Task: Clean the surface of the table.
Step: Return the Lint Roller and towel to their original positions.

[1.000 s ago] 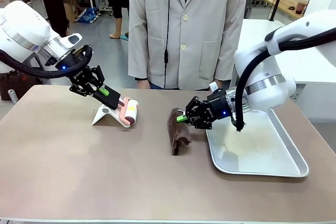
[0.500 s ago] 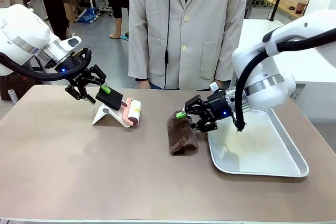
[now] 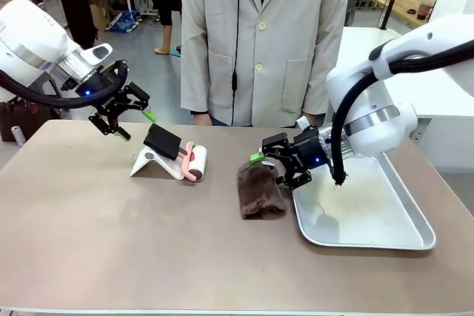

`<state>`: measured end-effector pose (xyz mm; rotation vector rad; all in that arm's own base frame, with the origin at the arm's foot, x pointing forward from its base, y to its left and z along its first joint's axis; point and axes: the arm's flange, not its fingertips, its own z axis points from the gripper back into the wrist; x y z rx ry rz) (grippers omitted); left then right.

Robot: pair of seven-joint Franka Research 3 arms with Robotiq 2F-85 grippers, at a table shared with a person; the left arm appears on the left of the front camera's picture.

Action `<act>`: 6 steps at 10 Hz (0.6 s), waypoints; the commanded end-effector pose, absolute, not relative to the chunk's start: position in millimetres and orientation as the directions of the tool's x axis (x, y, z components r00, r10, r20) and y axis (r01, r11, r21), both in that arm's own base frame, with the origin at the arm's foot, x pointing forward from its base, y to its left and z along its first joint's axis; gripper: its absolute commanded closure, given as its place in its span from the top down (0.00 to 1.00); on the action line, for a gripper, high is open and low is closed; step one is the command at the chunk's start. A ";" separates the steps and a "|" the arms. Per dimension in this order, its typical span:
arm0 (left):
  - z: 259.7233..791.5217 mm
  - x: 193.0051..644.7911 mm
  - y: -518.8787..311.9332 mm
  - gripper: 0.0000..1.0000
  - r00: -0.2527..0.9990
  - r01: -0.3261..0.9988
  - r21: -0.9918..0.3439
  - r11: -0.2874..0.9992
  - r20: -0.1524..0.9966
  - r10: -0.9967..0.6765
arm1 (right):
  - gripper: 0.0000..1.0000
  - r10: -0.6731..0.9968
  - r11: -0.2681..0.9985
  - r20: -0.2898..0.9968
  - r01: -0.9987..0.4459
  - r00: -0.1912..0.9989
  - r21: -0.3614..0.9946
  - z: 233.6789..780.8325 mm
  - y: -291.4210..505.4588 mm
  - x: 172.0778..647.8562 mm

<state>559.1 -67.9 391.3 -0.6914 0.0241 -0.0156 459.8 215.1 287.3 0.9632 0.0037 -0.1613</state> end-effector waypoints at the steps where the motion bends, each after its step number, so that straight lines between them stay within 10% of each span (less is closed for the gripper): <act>1: 398.6 542.4 -64.3 1.00 0.999 0.040 -0.663 0.747 0.022 -0.034 | 1.00 -0.147 0.620 -0.032 0.117 0.989 0.776 299.8 218.0 459.1; 6: 444.2 480.8 -40.5 1.00 0.981 0.180 -0.734 0.655 0.180 -0.068 | 1.00 -0.148 0.602 0.128 -0.013 0.981 0.799 356.9 190.7 429.7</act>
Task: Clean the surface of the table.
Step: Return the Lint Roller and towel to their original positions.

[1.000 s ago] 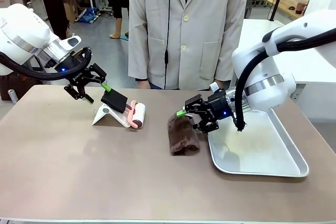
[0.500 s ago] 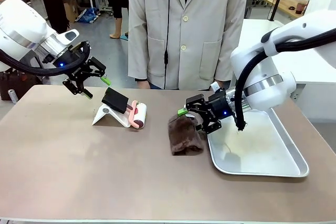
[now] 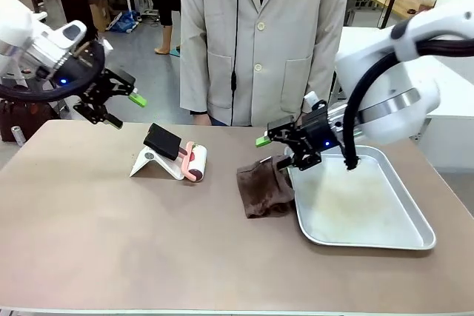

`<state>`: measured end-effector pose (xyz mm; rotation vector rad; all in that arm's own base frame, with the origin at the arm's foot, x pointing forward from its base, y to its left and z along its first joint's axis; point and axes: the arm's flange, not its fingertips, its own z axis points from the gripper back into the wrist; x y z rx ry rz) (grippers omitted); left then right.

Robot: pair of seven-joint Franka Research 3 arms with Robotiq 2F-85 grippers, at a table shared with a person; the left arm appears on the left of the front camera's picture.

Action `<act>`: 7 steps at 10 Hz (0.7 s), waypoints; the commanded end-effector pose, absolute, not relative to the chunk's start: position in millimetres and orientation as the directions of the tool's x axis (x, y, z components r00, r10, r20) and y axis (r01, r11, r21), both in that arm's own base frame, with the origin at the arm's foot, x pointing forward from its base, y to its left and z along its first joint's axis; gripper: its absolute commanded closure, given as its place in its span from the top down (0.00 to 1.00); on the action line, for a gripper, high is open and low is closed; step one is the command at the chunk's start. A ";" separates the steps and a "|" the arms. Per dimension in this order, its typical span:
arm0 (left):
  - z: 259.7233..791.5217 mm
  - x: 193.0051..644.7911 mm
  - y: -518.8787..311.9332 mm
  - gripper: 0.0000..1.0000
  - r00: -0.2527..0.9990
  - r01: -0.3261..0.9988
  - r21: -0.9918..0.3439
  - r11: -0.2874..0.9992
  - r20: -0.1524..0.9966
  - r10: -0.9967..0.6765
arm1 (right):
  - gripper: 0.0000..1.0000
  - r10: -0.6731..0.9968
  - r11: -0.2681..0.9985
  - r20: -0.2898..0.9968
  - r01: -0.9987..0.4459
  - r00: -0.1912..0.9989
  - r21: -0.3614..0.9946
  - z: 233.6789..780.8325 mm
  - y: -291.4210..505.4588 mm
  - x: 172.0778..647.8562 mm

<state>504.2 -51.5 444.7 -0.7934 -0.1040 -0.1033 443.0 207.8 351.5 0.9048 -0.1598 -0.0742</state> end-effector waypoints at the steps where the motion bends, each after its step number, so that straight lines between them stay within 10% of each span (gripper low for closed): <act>1: 451.7 463.8 -29.8 1.00 0.974 0.221 -0.764 0.606 0.210 -0.090 | 1.00 -0.176 0.550 0.135 -0.016 0.975 0.835 364.8 172.2 424.4; 7: 377.1 373.7 86.6 1.00 0.919 0.359 -0.922 0.144 0.323 -0.228 | 1.00 -0.058 0.051 -0.112 0.115 0.992 0.992 350.2 19.3 374.6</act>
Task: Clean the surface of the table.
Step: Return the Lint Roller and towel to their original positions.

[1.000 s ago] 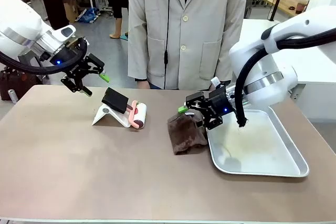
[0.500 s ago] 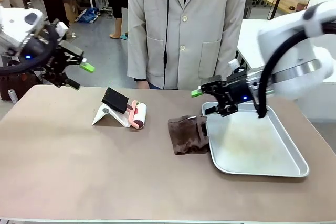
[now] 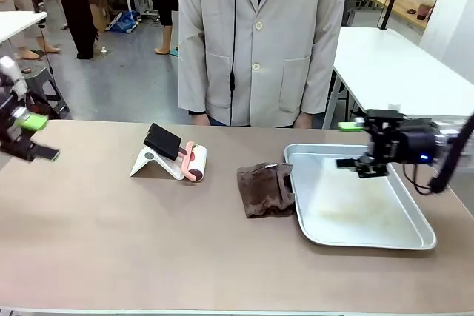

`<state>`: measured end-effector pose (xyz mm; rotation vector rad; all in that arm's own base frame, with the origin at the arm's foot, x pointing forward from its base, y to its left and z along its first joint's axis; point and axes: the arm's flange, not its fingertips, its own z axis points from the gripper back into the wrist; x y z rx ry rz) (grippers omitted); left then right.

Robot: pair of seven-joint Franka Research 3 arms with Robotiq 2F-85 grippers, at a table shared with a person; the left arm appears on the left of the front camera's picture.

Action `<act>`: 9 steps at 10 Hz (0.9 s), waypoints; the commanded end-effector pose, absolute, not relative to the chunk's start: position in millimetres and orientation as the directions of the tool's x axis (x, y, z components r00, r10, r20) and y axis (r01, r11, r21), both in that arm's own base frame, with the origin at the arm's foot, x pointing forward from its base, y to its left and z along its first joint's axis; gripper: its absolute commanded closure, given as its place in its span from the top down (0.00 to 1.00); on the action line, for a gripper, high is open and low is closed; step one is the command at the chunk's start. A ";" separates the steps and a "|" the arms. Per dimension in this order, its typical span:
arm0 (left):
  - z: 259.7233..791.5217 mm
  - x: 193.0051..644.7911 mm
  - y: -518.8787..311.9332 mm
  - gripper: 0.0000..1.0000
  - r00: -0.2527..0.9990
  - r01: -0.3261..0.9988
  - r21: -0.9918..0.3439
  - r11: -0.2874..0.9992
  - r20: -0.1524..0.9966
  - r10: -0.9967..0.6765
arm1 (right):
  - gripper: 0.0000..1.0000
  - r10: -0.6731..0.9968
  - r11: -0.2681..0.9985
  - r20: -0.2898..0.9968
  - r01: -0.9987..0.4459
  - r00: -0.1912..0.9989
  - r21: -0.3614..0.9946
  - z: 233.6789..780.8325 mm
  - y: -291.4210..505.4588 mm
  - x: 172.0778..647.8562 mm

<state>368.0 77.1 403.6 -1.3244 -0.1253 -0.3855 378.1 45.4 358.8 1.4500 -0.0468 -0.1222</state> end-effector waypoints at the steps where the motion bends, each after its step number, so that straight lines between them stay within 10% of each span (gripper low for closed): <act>1: 356.7 365.4 97.5 1.00 0.931 0.344 -0.936 0.069 0.330 -0.159 | 1.00 -0.039 0.017 -0.155 0.155 0.987 0.988 344.7 -4.2 370.2; 9: 325.5 350.6 123.2 1.00 0.959 0.283 -0.959 0.030 0.281 -0.043 | 1.00 -0.060 -0.038 -0.176 0.174 0.983 0.984 331.9 -36.9 356.0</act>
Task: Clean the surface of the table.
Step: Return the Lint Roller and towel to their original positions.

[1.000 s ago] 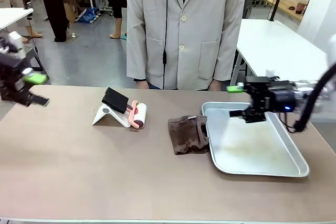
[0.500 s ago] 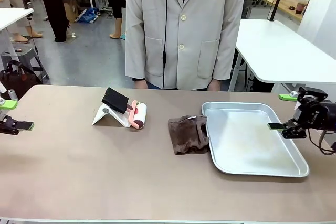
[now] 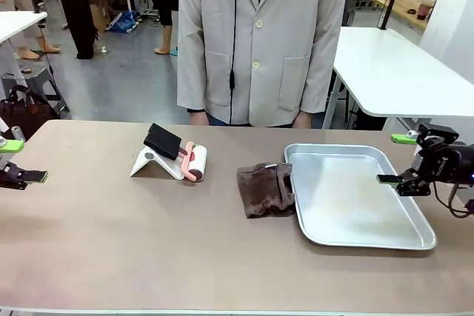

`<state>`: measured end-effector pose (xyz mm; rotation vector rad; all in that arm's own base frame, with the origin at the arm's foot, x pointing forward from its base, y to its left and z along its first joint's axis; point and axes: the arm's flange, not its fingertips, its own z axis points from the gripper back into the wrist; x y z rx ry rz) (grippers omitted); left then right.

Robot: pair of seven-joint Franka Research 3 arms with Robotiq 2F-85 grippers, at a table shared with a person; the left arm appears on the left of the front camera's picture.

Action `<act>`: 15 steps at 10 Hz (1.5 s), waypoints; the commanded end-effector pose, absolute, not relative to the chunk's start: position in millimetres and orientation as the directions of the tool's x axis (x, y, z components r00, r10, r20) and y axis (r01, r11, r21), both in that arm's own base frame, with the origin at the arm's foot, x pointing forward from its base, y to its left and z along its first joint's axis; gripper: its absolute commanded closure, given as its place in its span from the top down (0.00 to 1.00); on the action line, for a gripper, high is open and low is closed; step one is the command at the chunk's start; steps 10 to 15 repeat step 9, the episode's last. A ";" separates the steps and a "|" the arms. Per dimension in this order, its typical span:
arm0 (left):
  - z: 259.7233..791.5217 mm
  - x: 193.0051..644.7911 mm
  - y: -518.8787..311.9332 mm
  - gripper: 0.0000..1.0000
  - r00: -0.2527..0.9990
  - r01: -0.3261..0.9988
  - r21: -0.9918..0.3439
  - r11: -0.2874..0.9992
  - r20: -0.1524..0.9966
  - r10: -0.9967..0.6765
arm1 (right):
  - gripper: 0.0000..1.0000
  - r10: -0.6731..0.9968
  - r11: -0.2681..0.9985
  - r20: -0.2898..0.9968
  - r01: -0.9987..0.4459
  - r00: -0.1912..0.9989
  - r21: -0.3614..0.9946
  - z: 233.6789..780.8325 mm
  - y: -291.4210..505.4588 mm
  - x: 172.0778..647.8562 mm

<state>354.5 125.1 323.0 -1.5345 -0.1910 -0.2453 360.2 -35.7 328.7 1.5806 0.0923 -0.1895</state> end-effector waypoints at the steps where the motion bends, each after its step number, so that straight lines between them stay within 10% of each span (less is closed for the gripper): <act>1: 325.5 350.6 123.2 1.00 0.959 0.283 -0.959 0.030 0.281 -0.043 | 1.00 -0.060 -0.038 -0.176 0.174 0.983 0.984 331.9 -36.9 356.0; 15: 325.5 350.6 123.2 1.00 0.959 0.283 -0.959 0.030 0.281 -0.043 | 1.00 -0.060 -0.038 -0.176 0.174 0.983 0.984 331.9 -36.9 356.0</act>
